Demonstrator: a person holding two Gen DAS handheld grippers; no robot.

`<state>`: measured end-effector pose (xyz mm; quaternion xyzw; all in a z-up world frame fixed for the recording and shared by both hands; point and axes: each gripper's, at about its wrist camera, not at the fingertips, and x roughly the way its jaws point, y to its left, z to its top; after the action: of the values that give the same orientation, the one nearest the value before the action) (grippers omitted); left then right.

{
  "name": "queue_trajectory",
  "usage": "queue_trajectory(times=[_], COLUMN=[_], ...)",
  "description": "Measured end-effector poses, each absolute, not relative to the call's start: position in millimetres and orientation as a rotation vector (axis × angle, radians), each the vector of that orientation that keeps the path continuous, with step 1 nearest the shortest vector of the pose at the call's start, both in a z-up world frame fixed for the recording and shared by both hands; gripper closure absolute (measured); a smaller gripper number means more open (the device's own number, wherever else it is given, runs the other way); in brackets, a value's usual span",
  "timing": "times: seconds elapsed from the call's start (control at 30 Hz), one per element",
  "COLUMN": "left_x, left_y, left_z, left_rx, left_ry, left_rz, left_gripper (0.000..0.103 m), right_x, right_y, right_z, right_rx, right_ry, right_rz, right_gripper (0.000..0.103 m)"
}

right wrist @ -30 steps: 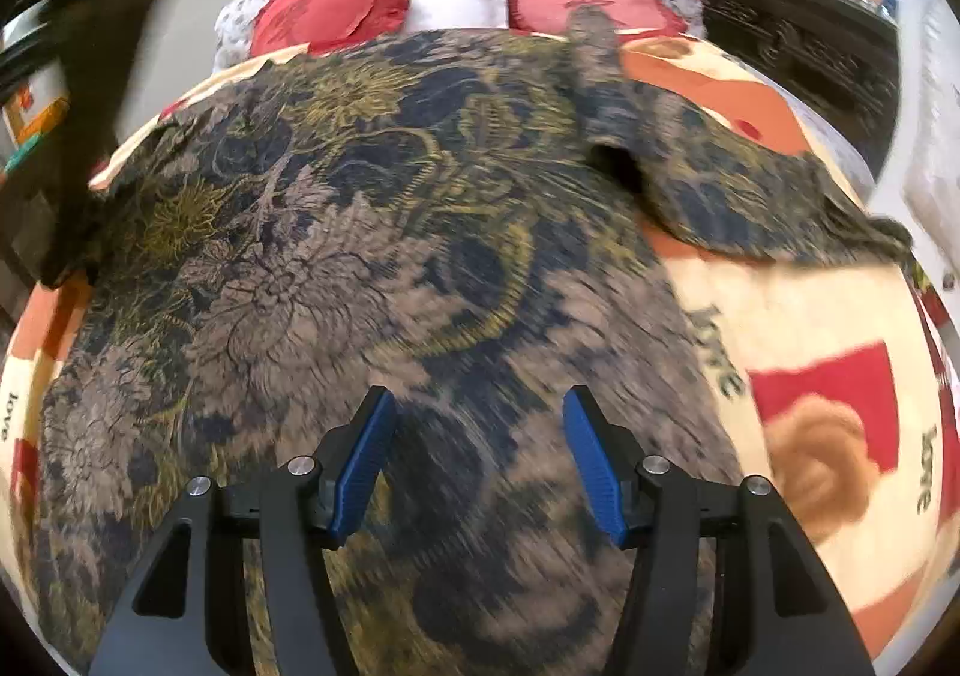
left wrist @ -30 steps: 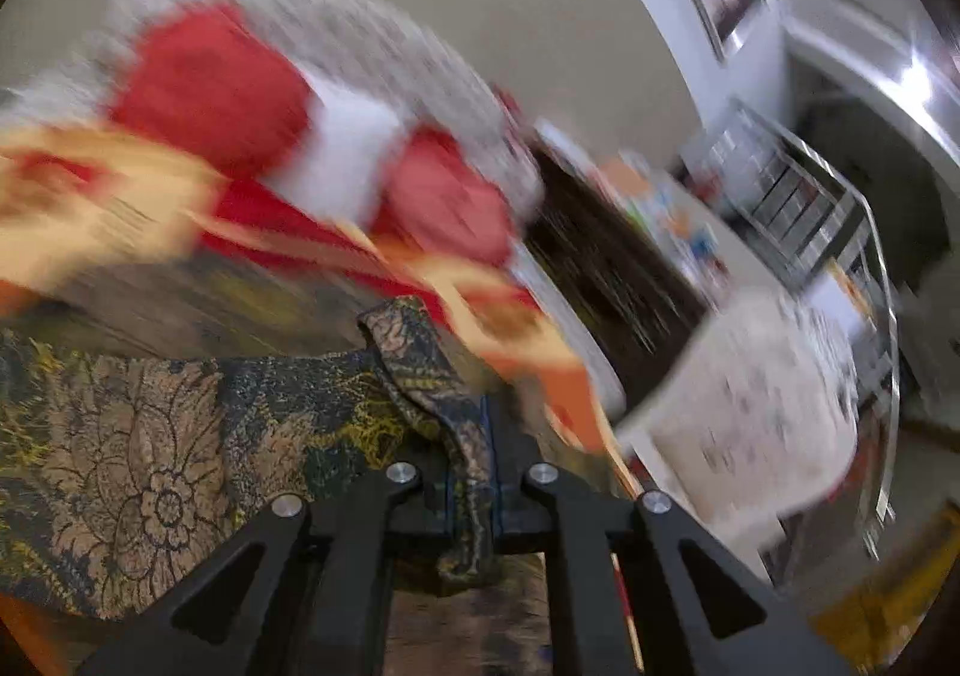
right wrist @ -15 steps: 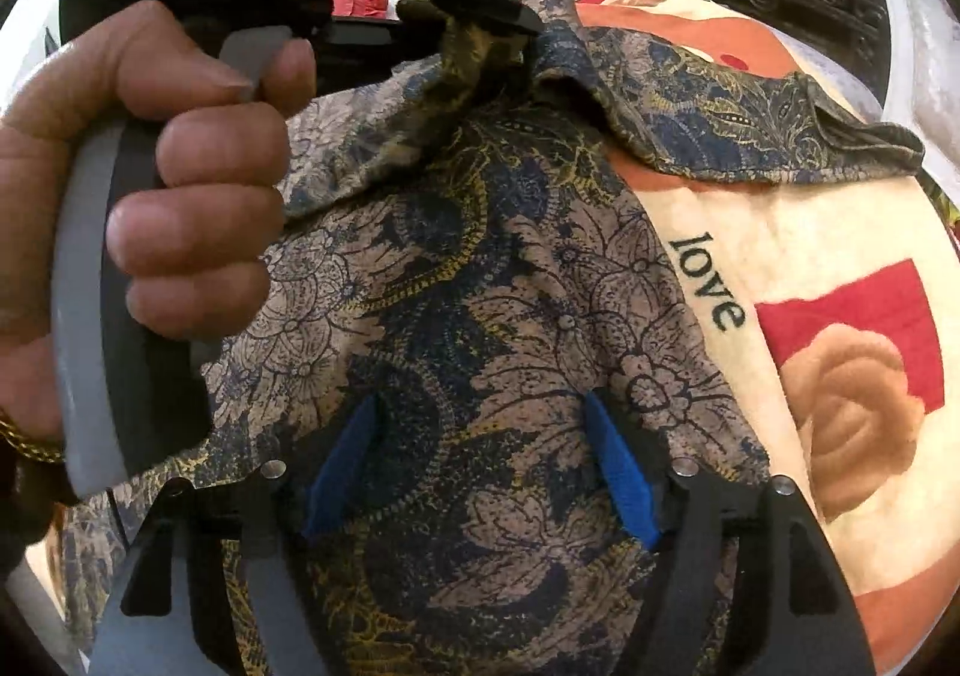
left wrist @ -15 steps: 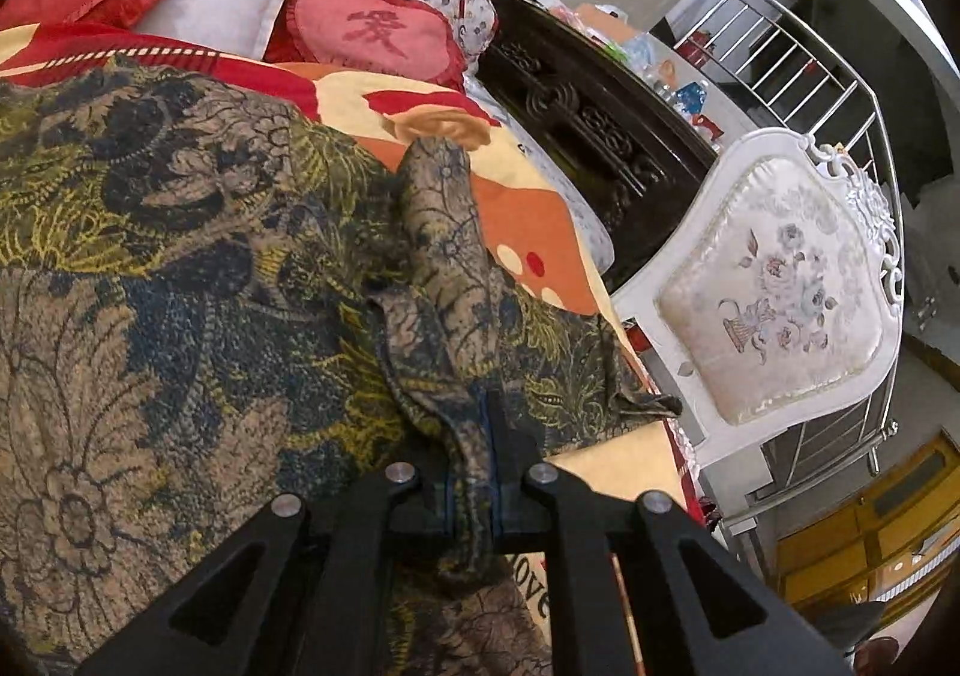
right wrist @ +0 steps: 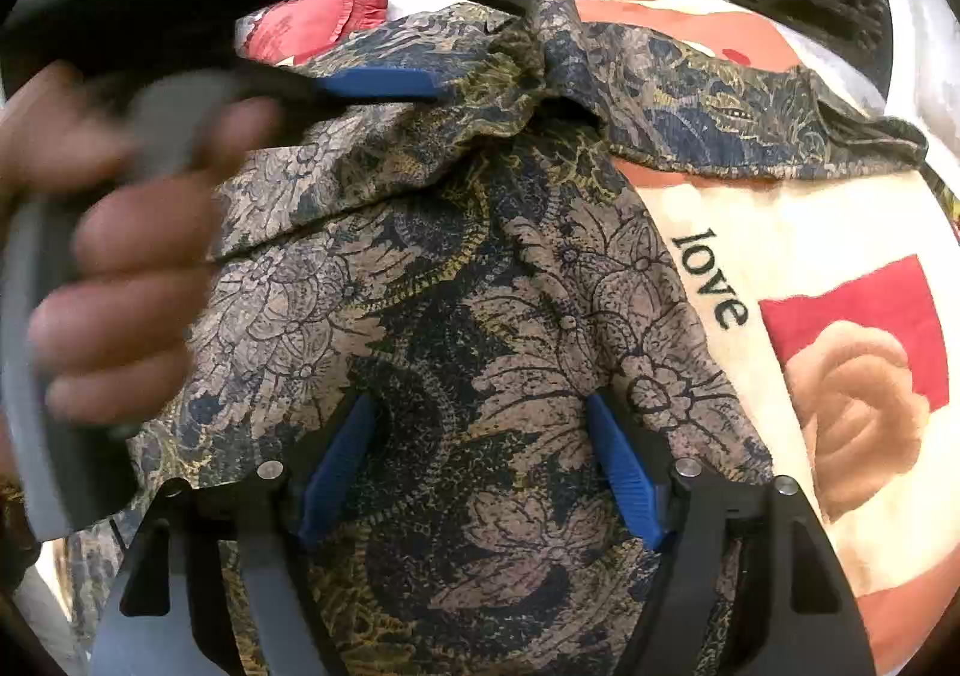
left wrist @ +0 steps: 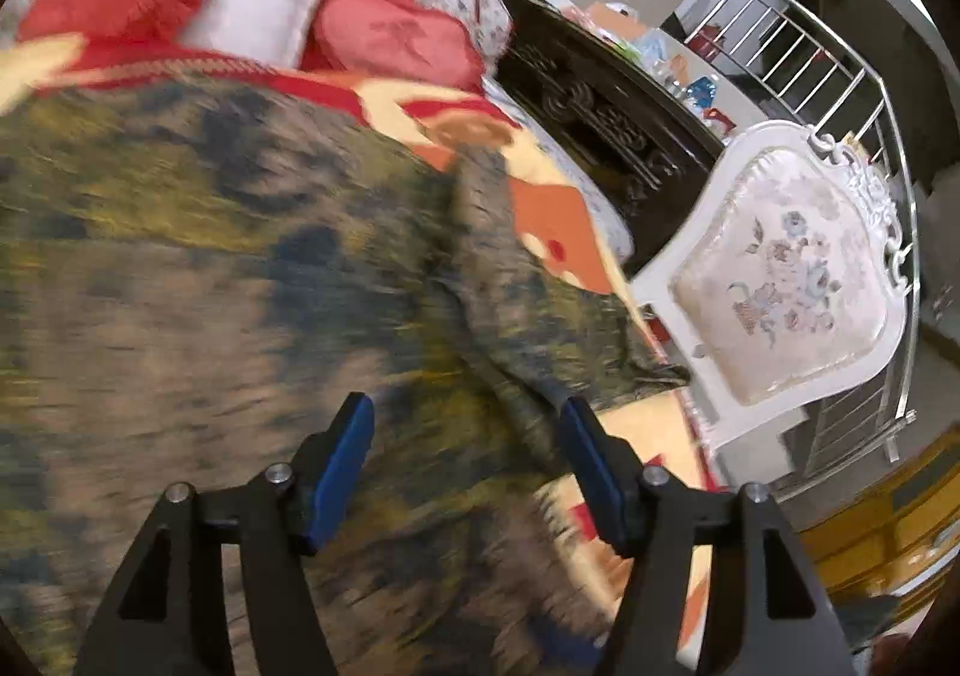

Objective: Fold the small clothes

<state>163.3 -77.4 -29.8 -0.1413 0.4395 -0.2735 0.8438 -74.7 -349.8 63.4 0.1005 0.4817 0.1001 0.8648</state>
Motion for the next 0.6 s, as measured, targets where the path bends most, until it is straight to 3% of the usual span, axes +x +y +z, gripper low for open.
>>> queue_trajectory(times=[0.13,0.33,0.43,0.6], left_x=[145,135,124,125], left_y=[-11,76,85,73], left_z=[-30,-79,-94,-101], left_rx=[-0.173,-0.171,-0.173,-0.110], left_ry=[0.865,0.903,0.845,0.854], left_rz=[-0.359,-0.034,-0.030,-0.021], left_gripper=[0.033,0.034,0.033,0.021], right_x=[-71,-41,-14,8], right_y=[-370,-431,-453,-530], right_z=[85,135,148,156], right_rx=[0.247,0.191,0.167,0.117], right_ry=[1.027,0.889,0.852,0.791], right_rz=[0.221,0.097,0.108,-0.014], right_gripper=[0.030,0.030,0.032,0.032])
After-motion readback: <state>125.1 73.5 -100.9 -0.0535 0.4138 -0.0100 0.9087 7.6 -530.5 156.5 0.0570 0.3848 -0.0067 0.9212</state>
